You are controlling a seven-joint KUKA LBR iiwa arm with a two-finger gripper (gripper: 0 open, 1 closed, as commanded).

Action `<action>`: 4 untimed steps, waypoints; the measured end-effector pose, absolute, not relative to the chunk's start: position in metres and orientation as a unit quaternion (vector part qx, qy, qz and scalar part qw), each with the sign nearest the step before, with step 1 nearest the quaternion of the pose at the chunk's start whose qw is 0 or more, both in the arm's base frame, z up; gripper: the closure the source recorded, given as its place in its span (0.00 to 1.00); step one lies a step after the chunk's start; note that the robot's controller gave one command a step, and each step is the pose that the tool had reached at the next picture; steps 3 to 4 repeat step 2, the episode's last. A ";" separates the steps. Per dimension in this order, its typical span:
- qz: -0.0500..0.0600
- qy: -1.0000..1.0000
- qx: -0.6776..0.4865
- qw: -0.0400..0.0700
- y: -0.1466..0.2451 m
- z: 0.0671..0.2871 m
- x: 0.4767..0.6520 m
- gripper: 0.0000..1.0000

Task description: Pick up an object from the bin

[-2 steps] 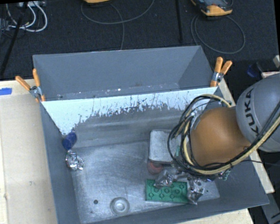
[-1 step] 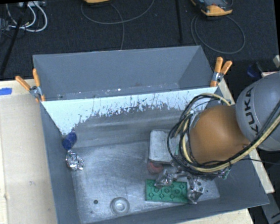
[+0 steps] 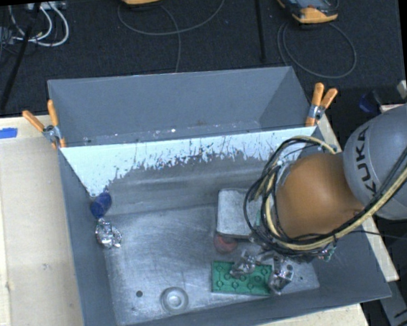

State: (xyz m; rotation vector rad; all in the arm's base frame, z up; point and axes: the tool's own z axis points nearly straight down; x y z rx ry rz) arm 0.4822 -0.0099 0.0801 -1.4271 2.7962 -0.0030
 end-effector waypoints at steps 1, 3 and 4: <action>-0.001 0.891 -0.453 0.003 -0.009 0.165 0.484 1.00; 0.000 0.892 -0.452 0.000 -0.008 0.179 0.484 1.00; 0.000 0.892 -0.452 0.000 -0.008 0.179 0.484 1.00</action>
Offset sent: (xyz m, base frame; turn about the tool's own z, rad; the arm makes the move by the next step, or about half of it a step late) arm -0.0001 -0.0002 0.0814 0.0000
